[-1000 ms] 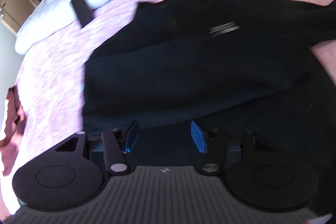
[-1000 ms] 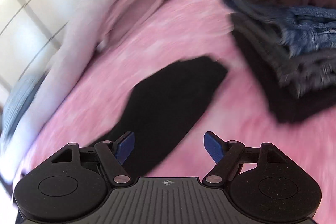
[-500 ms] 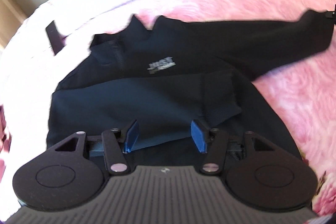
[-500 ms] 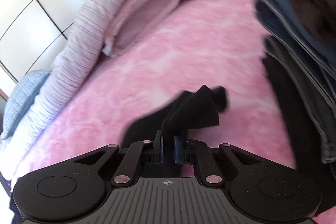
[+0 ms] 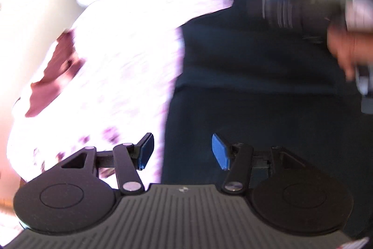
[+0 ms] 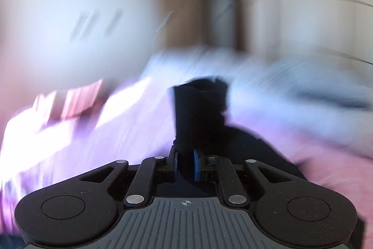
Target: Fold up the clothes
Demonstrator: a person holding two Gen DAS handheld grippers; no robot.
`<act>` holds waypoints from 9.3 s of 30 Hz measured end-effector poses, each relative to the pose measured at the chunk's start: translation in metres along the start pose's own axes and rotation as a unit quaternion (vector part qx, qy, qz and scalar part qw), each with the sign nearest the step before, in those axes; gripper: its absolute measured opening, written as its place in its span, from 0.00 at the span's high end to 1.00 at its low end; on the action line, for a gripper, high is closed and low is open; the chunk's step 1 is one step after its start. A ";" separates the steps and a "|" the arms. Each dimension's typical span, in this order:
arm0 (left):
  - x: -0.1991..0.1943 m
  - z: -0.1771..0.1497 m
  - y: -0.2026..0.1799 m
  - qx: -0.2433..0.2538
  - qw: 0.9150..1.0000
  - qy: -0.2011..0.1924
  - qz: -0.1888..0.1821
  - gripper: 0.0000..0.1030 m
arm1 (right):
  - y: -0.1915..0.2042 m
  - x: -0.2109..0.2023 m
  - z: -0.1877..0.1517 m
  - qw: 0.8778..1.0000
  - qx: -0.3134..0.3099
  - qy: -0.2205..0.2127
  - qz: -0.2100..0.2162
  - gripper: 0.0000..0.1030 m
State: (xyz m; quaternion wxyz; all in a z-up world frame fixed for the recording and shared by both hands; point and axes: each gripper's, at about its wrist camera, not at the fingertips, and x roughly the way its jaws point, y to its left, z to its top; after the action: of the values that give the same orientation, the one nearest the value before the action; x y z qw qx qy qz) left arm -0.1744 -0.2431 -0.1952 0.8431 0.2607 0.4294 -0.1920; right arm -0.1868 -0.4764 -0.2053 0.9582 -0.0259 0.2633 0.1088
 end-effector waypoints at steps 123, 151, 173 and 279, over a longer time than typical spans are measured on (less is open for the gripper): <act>-0.060 -0.052 0.049 0.284 0.929 -0.146 -0.188 0.93 | -0.041 -0.290 -0.072 0.946 -0.302 0.106 -0.054 0.96; 0.236 0.286 0.039 0.108 0.958 -0.057 -0.259 0.90 | -0.304 0.010 0.041 0.945 -0.093 0.233 -0.209 0.95; 0.285 0.268 -0.017 0.100 0.947 0.018 -0.305 0.95 | -0.383 -0.036 -0.035 0.929 0.280 0.188 -0.150 0.95; -0.046 -0.062 -0.068 0.586 0.755 -0.143 -0.256 0.88 | -0.109 -0.206 -0.136 0.873 -0.305 0.349 -0.149 0.81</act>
State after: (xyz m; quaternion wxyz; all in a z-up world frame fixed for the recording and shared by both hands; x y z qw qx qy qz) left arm -0.2755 -0.2547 -0.2066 0.4963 0.5537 0.1575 -0.6499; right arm -0.4031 -0.6370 -0.2183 0.7531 -0.3926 0.5274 0.0232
